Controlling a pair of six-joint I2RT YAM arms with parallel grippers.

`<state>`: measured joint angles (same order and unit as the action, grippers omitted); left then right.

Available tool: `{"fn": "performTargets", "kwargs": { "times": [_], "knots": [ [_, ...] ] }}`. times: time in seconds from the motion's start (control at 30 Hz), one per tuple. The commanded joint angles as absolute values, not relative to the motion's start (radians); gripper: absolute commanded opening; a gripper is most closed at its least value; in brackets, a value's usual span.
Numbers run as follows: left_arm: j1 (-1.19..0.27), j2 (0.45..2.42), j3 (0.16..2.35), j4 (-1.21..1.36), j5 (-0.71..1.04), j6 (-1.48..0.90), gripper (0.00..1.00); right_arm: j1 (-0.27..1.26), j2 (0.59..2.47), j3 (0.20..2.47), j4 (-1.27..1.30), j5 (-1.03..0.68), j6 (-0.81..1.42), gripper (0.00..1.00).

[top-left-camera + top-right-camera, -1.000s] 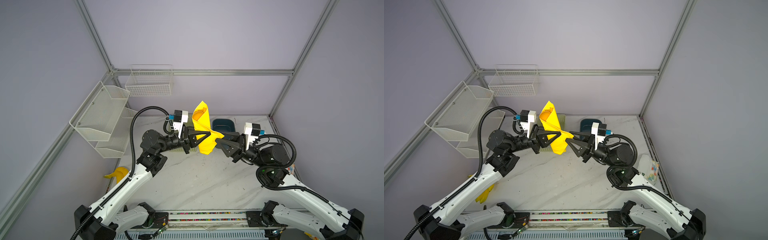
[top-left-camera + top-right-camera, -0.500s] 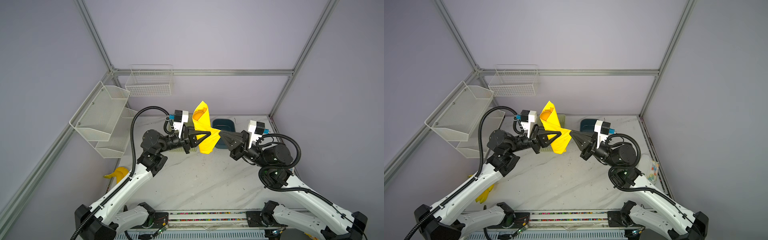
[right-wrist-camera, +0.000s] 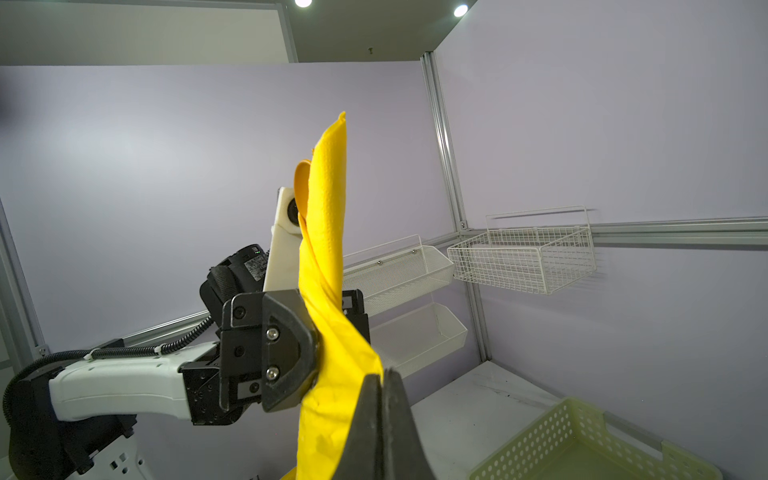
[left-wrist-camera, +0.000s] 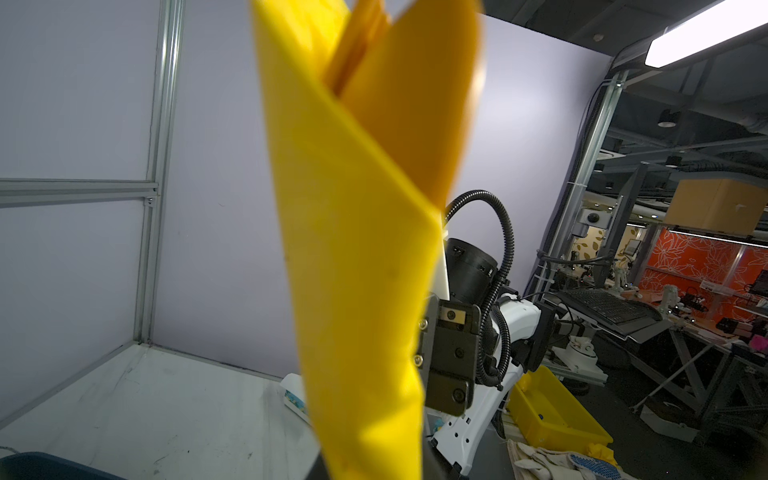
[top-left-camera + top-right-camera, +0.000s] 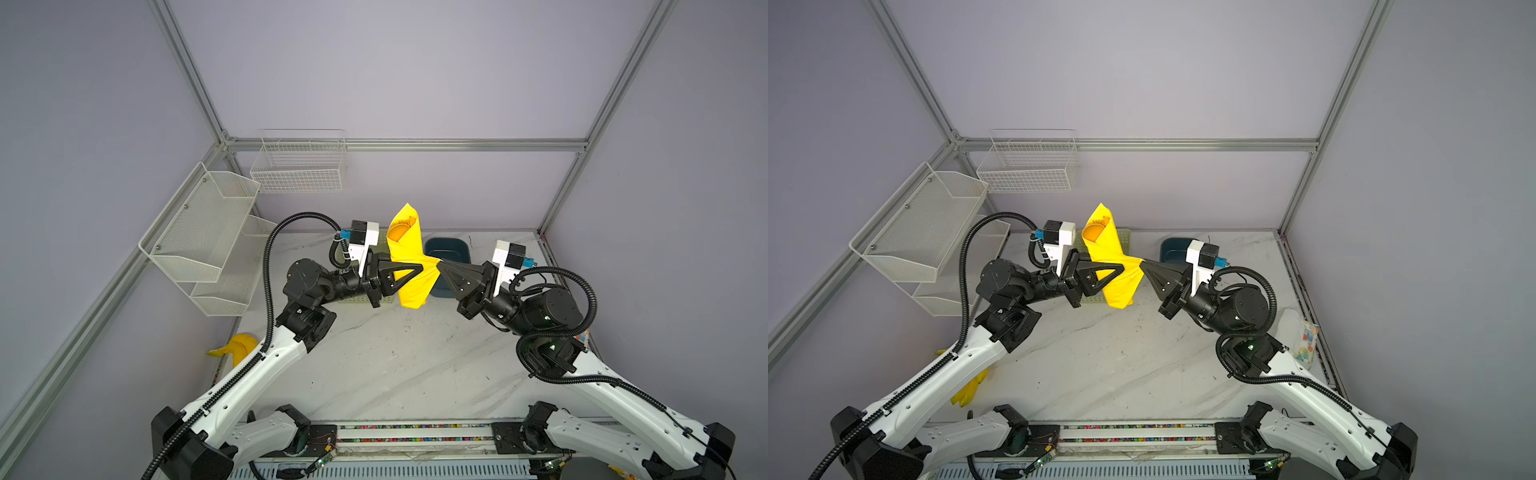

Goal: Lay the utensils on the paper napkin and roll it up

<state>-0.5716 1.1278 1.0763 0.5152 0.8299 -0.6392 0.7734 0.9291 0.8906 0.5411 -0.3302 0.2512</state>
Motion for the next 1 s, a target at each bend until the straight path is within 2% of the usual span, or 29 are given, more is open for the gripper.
{"fn": "performTargets", "kwargs": {
  "times": [0.0,0.43,0.47,0.57,0.67,0.8,0.97],
  "knots": [
    [-0.569,1.098,1.118,0.625,0.83,-0.647,0.13,0.762,0.906,0.914,0.528,-0.256,0.226,0.0],
    [-0.568,1.103,1.121,0.598,0.799,-0.629,0.07,0.762,0.918,0.932,0.484,-0.265,0.215,0.0],
    [-0.569,1.099,1.122,0.56,0.777,-0.607,0.06,0.762,0.918,0.934,0.474,-0.267,0.216,0.02],
    [-0.569,1.079,1.133,0.415,0.671,-0.52,0.05,0.762,0.908,0.941,0.427,-0.253,0.214,0.18],
    [-0.569,1.068,1.15,0.284,0.556,-0.449,0.05,0.762,0.891,0.947,0.377,-0.229,0.208,0.26],
    [-0.569,1.088,1.202,0.138,0.47,-0.39,0.04,0.762,0.893,0.959,0.329,-0.226,0.194,0.29],
    [-0.569,1.106,1.22,0.089,0.414,-0.374,0.03,0.762,0.923,1.007,0.276,-0.356,0.14,0.29]
  ]
}}
